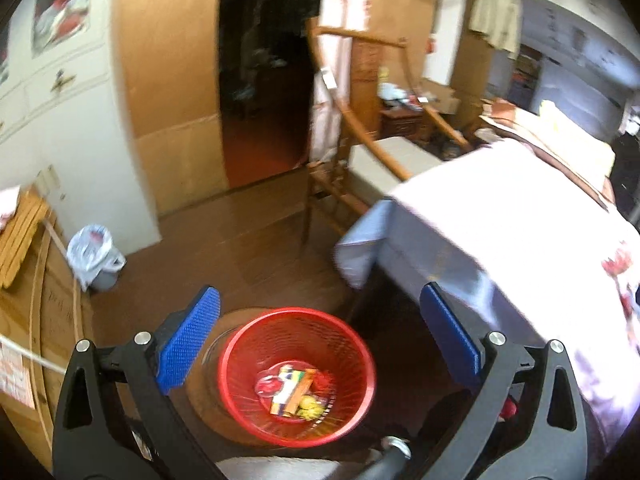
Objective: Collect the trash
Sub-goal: 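Return both tools to the table and approach the remaining trash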
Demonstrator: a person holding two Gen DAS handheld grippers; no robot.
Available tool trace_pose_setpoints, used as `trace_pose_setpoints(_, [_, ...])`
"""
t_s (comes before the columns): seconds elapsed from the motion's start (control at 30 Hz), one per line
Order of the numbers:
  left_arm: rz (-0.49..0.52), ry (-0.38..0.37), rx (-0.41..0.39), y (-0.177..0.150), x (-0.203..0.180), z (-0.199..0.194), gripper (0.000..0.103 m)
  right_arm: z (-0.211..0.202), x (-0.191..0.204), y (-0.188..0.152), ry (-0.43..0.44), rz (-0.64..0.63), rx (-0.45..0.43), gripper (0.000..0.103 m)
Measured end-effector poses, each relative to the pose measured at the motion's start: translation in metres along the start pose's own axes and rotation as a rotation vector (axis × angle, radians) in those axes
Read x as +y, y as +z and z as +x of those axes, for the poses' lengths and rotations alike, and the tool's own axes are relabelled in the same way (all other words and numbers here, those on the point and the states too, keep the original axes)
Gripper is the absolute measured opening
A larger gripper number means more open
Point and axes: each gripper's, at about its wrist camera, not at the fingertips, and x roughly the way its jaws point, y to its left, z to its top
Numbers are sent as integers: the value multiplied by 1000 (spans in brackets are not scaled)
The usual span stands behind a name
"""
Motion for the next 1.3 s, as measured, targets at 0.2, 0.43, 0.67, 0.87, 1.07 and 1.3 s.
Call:
trace_pose_setpoints(0.2, [125,-108,-9,-10,-61,-26,96,-66,-52,-25,-124,82,-126,84])
trace_pose_setpoints(0.43, [301,-271,69,-28,-155,-25,96,-120,-143,-52,-349,236,-214,90])
trace_pose_setpoints(0.67, [472,-407,146,-41,-253,-8,96,-145,-227,-74,-544,385,-238,94])
trace_pose_setpoints(0.87, [591,-526,191,-50,-331,3,96,-155,-281,-98,-632,503,-235,94])
trace_pose_setpoints(1.07, [720,-581,206,-63,-395,10,96,-152,-303,-113,-662,574,-213,97])
trace_pose_setpoints(1.3, [792,-596,257,-76,-441,21,96,-149,-306,-117,-667,608,-212,98])
